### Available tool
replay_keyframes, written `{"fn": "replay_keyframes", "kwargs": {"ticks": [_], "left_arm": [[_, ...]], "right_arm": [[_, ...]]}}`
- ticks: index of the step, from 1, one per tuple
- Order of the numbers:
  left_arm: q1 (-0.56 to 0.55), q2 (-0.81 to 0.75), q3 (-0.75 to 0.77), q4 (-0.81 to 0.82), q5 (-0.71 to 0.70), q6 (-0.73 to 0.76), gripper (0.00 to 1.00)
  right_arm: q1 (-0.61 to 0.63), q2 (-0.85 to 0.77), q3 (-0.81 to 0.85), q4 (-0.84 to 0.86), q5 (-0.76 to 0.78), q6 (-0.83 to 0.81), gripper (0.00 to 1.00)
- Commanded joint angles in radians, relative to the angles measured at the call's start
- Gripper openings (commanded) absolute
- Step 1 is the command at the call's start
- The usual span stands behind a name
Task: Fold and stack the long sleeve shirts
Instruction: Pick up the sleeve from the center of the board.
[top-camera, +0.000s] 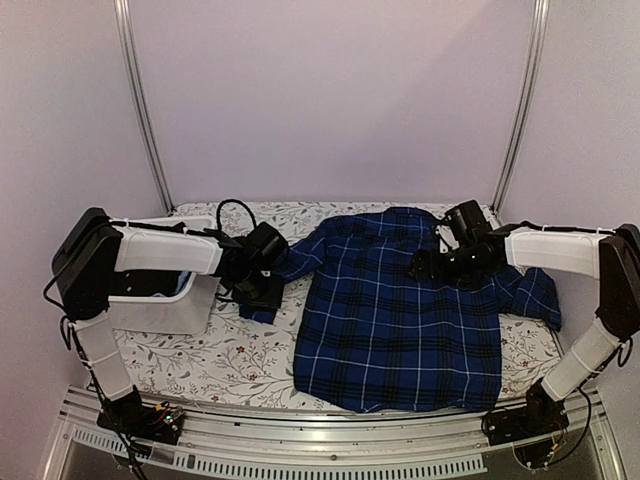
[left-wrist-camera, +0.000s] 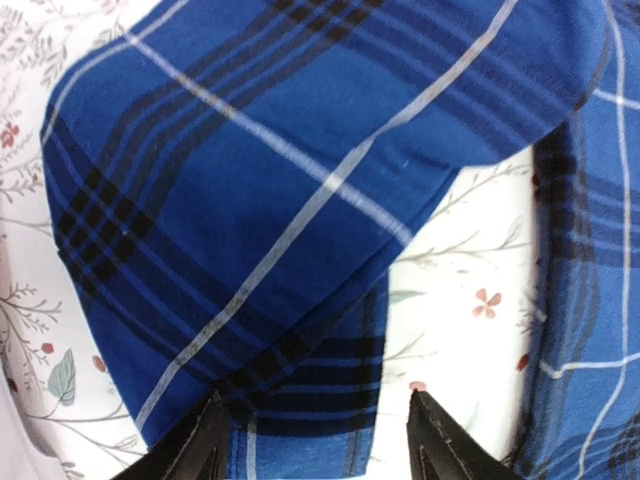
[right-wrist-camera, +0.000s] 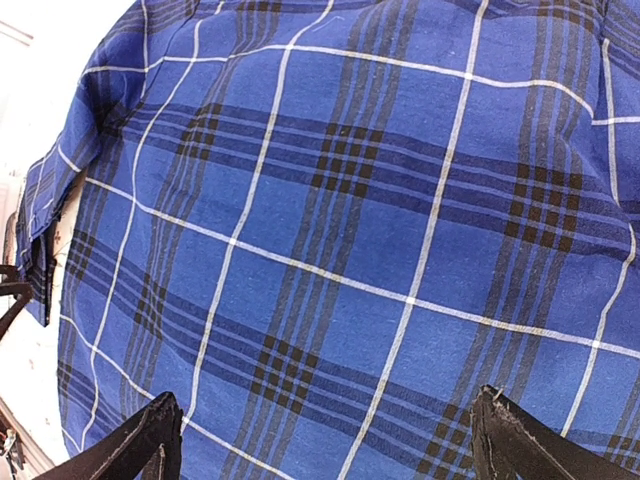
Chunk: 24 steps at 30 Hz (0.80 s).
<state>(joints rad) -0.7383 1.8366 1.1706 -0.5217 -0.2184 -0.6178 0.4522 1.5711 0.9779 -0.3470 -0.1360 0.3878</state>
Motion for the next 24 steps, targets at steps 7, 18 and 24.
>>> {"fn": "replay_keyframes", "kwargs": {"ticks": [7, 18, 24], "left_arm": [[0.014, 0.053, -0.055, 0.058, -0.009, -0.015, 0.59], [0.023, 0.003, -0.056, 0.021, -0.060, 0.009, 0.01], [0.030, -0.116, -0.010, -0.068, -0.110, 0.037, 0.00]], "right_arm": [[0.036, -0.081, 0.011, -0.010, 0.051, 0.033, 0.99], [0.044, -0.133, 0.020, -0.015, 0.058, 0.038, 0.99], [0.059, -0.138, 0.045, -0.016, 0.058, 0.034, 0.99]]}}
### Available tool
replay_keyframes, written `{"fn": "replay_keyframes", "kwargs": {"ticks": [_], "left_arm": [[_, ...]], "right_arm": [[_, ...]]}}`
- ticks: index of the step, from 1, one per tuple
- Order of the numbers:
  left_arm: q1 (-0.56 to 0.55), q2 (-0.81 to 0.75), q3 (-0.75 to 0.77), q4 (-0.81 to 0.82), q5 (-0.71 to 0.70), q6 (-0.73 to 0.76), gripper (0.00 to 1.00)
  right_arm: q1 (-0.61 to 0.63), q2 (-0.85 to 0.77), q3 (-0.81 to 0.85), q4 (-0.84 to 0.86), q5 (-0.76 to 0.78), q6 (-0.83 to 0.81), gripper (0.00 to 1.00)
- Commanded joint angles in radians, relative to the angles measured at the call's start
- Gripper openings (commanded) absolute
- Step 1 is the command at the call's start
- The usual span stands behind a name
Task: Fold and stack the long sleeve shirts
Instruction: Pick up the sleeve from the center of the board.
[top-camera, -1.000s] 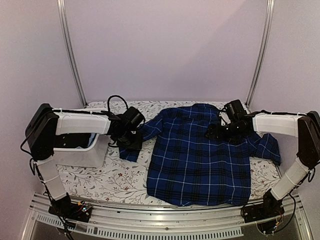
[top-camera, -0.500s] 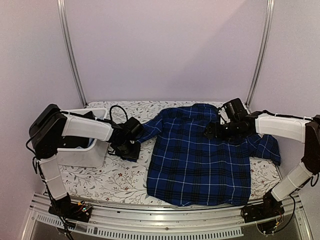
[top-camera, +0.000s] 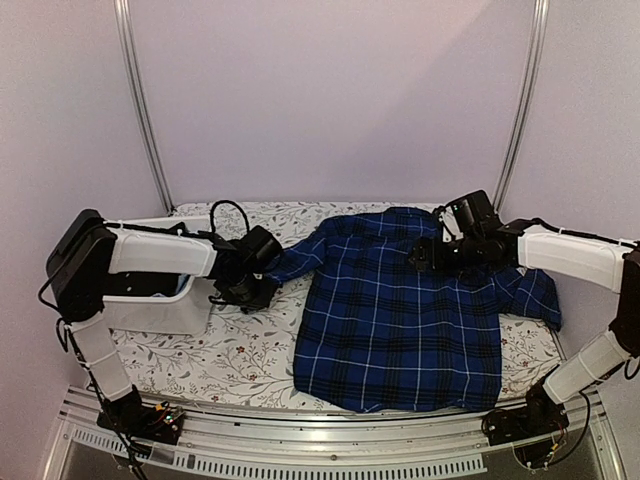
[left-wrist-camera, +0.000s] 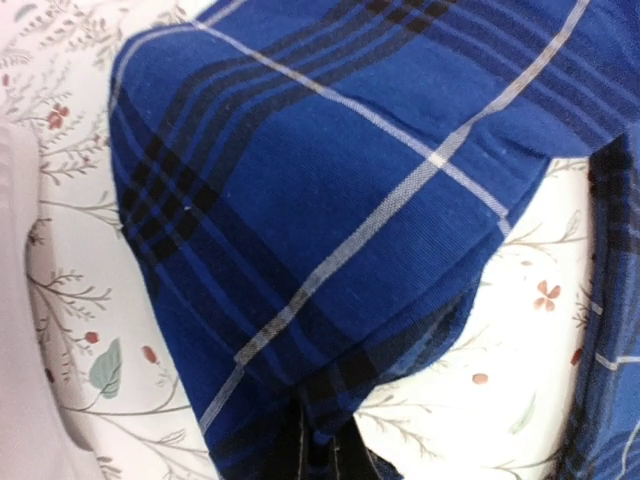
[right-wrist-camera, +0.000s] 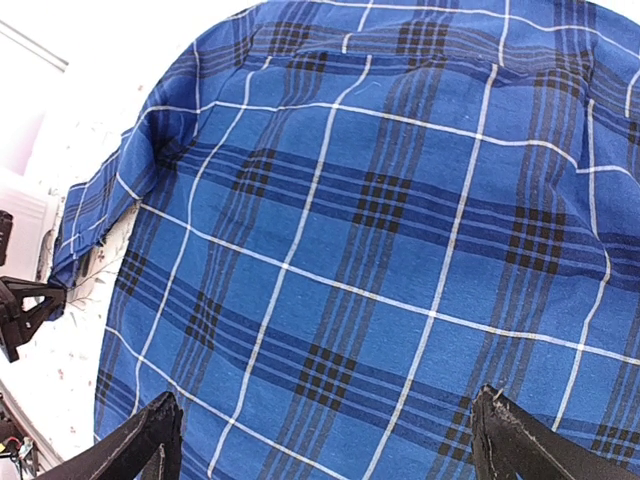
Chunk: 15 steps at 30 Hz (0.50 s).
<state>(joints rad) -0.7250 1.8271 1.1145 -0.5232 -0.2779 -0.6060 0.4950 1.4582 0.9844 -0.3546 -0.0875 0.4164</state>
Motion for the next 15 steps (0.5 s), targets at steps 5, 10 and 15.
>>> {"fn": "replay_keyframes", "kwargs": {"ticks": [5, 10, 15], "left_arm": [[0.026, -0.193, 0.112, -0.134, -0.073, 0.061, 0.00], [0.029, -0.251, 0.179, -0.105, -0.004, 0.141, 0.00], [0.018, -0.268, 0.251, 0.009, 0.113, 0.264, 0.00]], "right_arm": [[0.032, -0.020, 0.061, -0.016, 0.017, -0.001, 0.99], [0.044, -0.014, 0.075, -0.022, 0.032, -0.005, 0.99], [0.045, 0.001, 0.095, -0.032, 0.050, -0.008, 0.99]]}}
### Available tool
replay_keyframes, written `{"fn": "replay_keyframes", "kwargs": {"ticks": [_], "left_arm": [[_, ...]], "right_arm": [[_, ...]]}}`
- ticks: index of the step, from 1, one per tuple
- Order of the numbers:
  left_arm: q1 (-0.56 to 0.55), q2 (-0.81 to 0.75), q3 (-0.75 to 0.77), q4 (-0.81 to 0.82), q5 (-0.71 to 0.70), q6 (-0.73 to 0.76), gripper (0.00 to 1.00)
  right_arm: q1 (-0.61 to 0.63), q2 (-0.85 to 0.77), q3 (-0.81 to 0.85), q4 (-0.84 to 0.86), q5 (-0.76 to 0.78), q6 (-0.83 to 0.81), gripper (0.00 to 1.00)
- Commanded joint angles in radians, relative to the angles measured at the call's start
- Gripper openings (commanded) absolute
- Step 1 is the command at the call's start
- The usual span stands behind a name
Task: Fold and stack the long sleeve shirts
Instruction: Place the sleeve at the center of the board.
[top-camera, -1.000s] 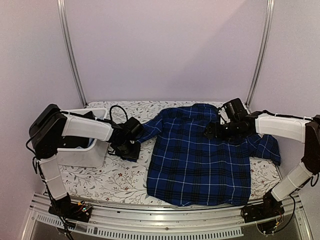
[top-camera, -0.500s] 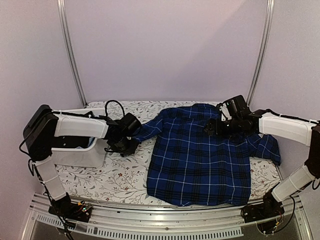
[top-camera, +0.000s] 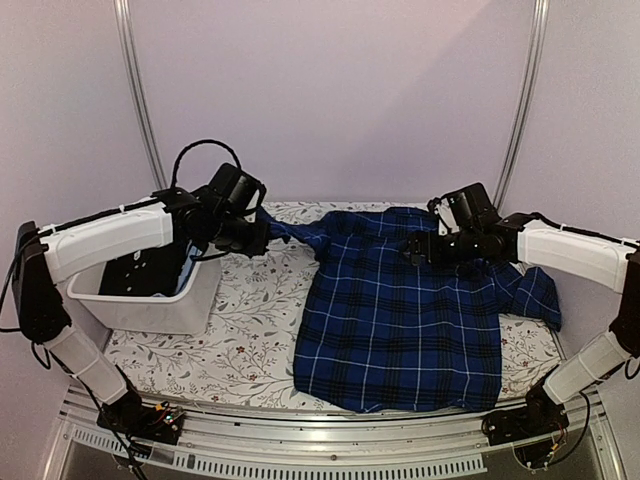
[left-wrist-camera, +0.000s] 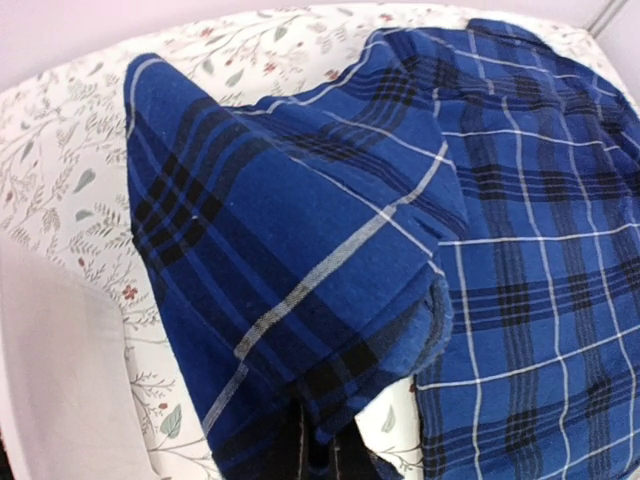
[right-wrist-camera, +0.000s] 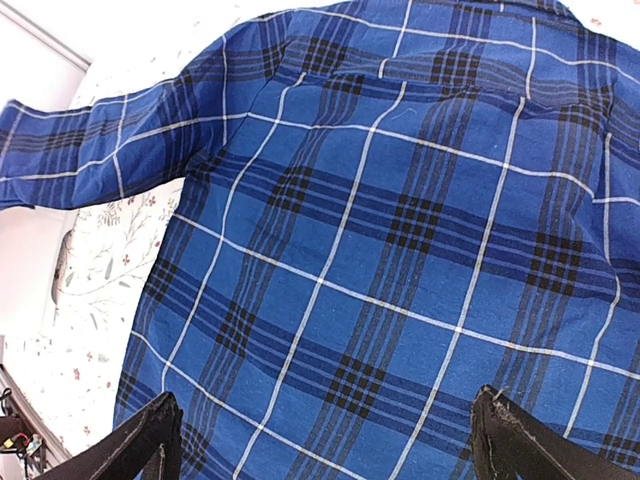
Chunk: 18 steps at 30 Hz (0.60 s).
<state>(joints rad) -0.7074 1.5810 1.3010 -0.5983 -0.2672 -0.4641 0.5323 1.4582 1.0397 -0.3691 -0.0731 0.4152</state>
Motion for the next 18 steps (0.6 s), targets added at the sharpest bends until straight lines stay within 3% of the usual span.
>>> {"fn": "replay_keyframes", "kwargs": {"ticks": [1, 7, 18], "left_arm": [[-0.006, -0.016, 0.082, 0.102, 0.134, 0.148, 0.00], [-0.096, 0.099, 0.183, 0.172, 0.331, 0.282, 0.00], [-0.208, 0.402, 0.362, 0.200, 0.626, 0.309, 0.00]], "right_arm": [[0.008, 0.001, 0.043, -0.022, 0.043, -0.007, 0.99], [0.006, -0.007, 0.044, -0.048, 0.130, 0.015, 0.99], [0.006, -0.031, -0.021, -0.047, 0.192, 0.086, 0.99]]}}
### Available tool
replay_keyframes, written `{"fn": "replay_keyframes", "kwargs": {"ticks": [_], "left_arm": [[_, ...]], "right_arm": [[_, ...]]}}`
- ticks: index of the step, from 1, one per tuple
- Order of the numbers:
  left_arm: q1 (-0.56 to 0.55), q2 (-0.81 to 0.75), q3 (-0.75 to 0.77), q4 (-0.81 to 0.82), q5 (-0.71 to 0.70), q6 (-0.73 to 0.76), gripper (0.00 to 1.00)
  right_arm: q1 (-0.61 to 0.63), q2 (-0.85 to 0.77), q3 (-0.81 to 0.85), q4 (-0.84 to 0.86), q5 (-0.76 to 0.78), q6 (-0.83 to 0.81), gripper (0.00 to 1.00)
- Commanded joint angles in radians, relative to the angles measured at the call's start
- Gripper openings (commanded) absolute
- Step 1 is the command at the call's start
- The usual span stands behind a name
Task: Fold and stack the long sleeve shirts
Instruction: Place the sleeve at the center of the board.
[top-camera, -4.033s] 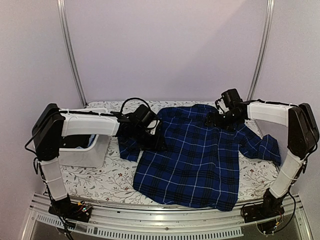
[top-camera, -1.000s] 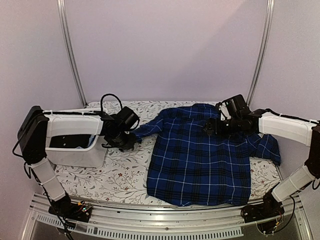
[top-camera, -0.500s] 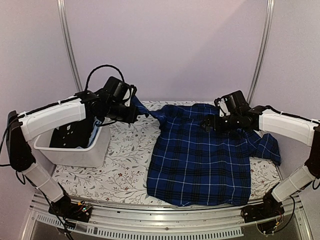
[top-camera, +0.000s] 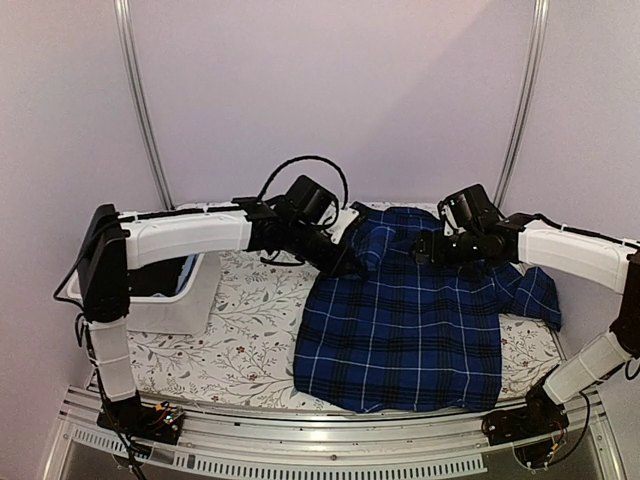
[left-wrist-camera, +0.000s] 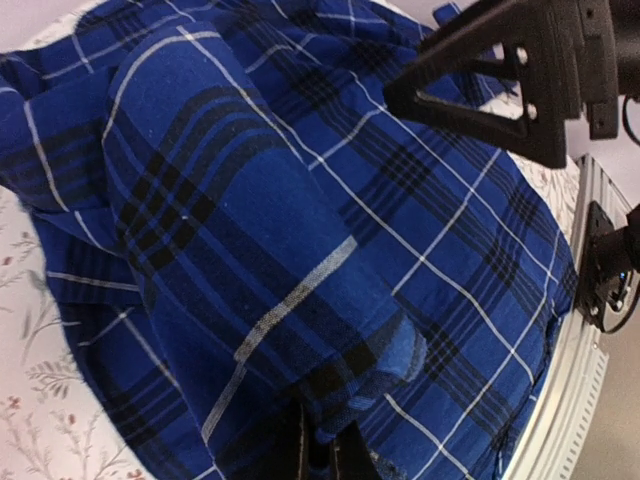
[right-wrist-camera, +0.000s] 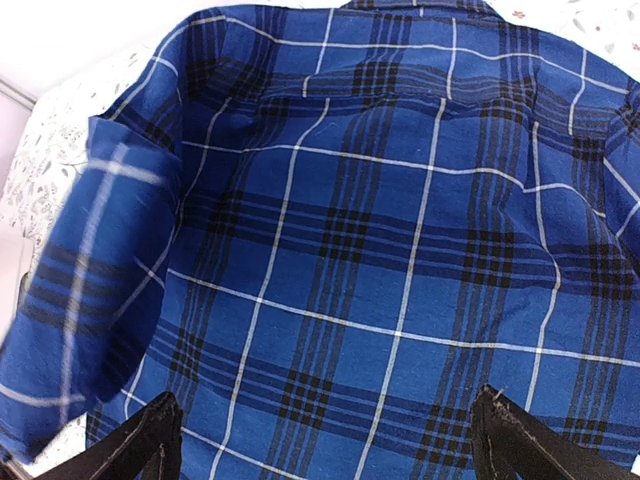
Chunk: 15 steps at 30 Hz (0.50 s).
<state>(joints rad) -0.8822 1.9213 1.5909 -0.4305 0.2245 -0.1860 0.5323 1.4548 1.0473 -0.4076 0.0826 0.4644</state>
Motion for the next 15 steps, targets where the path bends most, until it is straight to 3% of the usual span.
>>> {"fn": "replay_keyframes", "kwargs": {"ticks": [1, 3, 6, 10, 15], "left_arm": [[-0.040, 0.084, 0.089, 0.030, 0.141, 0.029, 0.03], [-0.050, 0.117, 0.118, 0.026, 0.152, 0.026, 0.08], [-0.053, 0.119, 0.120, 0.034, 0.122, 0.003, 0.29], [-0.034, 0.063, 0.062, 0.062, 0.041, -0.058, 0.45], [0.057, -0.021, -0.085, 0.073, -0.049, -0.210, 0.47]], "right_arm": [[0.007, -0.029, -0.034, -0.002, 0.027, 0.040, 0.99], [0.008, -0.032, -0.043, 0.004, 0.006, 0.040, 0.99], [0.012, -0.042, -0.056, 0.015, -0.011, 0.037, 0.99], [0.019, -0.055, -0.066, 0.023, -0.016, 0.027, 0.99], [0.048, -0.011, -0.035, 0.022, -0.034, 0.009, 0.99]]}}
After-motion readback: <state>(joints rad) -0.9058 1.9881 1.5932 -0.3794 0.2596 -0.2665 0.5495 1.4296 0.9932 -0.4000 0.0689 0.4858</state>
